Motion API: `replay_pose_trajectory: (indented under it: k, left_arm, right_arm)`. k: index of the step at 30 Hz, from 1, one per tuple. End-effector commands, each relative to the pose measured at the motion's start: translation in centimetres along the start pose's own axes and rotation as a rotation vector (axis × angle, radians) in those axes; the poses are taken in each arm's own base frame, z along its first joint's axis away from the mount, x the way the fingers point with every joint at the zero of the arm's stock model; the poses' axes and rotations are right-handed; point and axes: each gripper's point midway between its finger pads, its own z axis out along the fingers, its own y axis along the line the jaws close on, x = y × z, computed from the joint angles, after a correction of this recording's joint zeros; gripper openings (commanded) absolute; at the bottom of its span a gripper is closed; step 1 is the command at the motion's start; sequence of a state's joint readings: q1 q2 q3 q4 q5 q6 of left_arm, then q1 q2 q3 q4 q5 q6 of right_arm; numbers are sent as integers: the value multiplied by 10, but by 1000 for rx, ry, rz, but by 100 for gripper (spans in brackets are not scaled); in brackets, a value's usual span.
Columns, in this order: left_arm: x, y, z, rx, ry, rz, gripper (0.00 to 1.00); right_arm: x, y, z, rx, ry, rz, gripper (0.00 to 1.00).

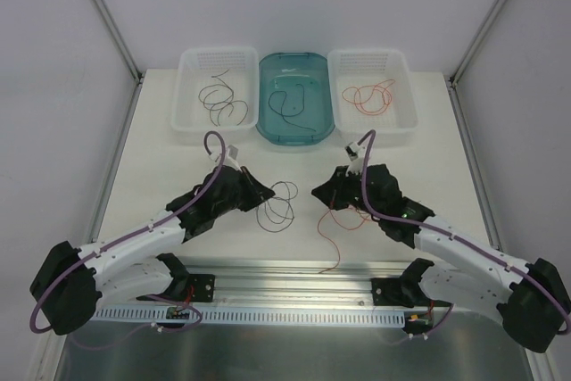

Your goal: Untangle the cables

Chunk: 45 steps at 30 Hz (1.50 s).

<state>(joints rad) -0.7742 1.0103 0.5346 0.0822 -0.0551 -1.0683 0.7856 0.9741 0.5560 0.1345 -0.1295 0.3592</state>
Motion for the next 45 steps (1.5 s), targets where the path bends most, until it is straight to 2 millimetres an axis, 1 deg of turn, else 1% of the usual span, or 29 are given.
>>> replay_pose_trajectory:
  k: [1, 2, 3, 4, 6, 7, 8, 9, 10, 11, 12, 13, 14, 17, 19, 20, 21, 23, 25, 26, 31, 36, 42, 45]
  left_arm:
    - [-6, 50, -2, -173, -54, -27, 0]
    - [-7, 47, -2, -166, -52, -20, 0]
    - [-6, 46, -2, -163, -48, -18, 0]
    - [-4, 46, -1, -161, -34, -5, 0]
    - [-4, 42, -1, -149, -22, 14, 0]
    - [-2, 40, -1, -142, -13, 31, 0]
    - [-2, 39, -2, -135, -9, 41, 0]
    - [-3, 37, -3, -128, -8, 52, 0]
    - [-3, 35, -3, -118, -2, 84, 0]
    - [-3, 29, -4, -97, 11, 101, 0]
    - [-3, 25, -5, -82, 18, 120, 0]
    - [-2, 23, -5, -73, 30, 152, 0]
    - [-1, 17, -6, -54, 44, 163, 0]
    - [2, 11, -7, -24, 72, 194, 0]
    - [4, 9, -7, -17, 84, 207, 0]
    - [4, 8, -7, -13, 91, 210, 0]
    - [6, 7, -6, -10, 102, 217, 0]
    - [6, 2, -6, 4, 109, 223, 0]
    - [10, 0, -5, 13, 133, 230, 0]
    - [8, -2, -5, 18, 132, 233, 0]
    - [10, -7, -6, 38, 147, 244, 0]
    - [12, -13, -7, 60, 165, 256, 0]
    - [15, -17, -5, 71, 185, 269, 0]
    - [18, -17, -2, 69, 203, 276, 0]
  right_arm:
    - [-15, -29, -7, 141, -119, 40, 1]
    - [-14, -24, -6, 125, -105, 26, 1]
    - [-9, -24, -3, 126, -79, 6, 1]
    - [-10, -13, -2, 78, -55, -14, 1]
    - [-9, -10, -1, 66, -29, -53, 1]
    - [-12, -3, 0, 42, -17, -75, 1]
    - [-8, -5, 0, 55, 20, -89, 1]
    - [-8, -3, 0, 53, 39, -114, 4]
    - [-8, 6, 4, 8, 76, -161, 9]
    - [-3, 6, 4, 1, 115, -179, 14]
    - [0, 8, 7, -19, 137, -194, 24]
    - [5, 11, 10, -49, 167, -220, 27]
    - [3, 12, 11, -54, 171, -232, 29]
    - [3, 20, 15, -100, 205, -292, 41]
    - [3, 21, 17, -112, 218, -313, 41]
    - [6, 19, 19, -114, 232, -341, 41]
    - [4, 21, 21, -125, 239, -351, 42]
    - [6, 20, 24, -128, 264, -372, 42]
    - [6, 23, 25, -145, 271, -384, 42]
    - [7, 23, 26, -149, 274, -388, 42]
    - [10, 15, 36, -121, 304, -402, 42]
    - [15, 12, 43, -120, 322, -403, 41]
    - [13, 19, 47, -144, 318, -409, 39]
    - [11, 23, 50, -153, 305, -414, 35]
